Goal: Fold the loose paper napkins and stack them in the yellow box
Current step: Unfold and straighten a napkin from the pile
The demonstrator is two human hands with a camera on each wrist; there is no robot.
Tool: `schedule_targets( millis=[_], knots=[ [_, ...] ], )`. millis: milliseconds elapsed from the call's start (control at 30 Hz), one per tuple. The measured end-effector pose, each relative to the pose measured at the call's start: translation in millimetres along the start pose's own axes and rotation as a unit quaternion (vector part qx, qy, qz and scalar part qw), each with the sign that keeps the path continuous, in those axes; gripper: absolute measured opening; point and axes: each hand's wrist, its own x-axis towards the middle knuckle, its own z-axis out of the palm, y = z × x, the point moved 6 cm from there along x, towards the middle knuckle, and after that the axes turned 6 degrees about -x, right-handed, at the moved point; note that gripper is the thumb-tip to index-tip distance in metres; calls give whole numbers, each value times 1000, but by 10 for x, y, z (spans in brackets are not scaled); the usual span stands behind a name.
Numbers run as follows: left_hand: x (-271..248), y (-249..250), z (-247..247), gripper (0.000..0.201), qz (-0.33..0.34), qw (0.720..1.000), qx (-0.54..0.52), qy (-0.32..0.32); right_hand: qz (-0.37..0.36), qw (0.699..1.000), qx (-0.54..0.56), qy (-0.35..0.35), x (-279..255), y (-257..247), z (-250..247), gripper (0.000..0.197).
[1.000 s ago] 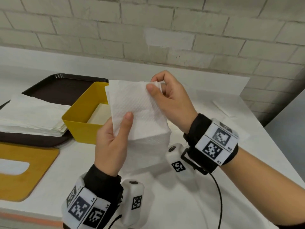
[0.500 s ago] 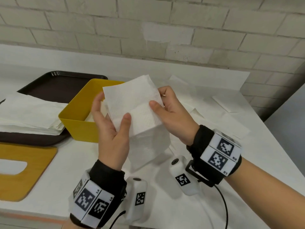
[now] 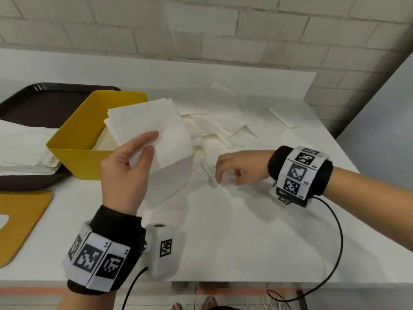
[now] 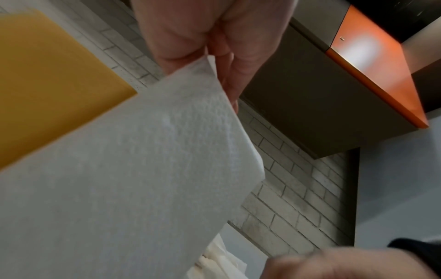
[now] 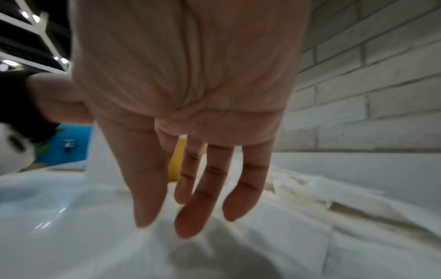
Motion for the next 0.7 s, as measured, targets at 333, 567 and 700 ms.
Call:
schedule_targets(
  millis=[333,567,700],
  knots=[
    [-96,18,-16,32,-12,1000,14,-1,-19,991,-130,-33,139,-81,197,21],
    [-92,29,-32,32,-15,1000,26,-4,-58,998,-3,13,136,-106,9,3],
    [-60,-4,-24,30,-21,1000,11,2,-81,957,232,155,-53,-144,-444,16]
  ],
)
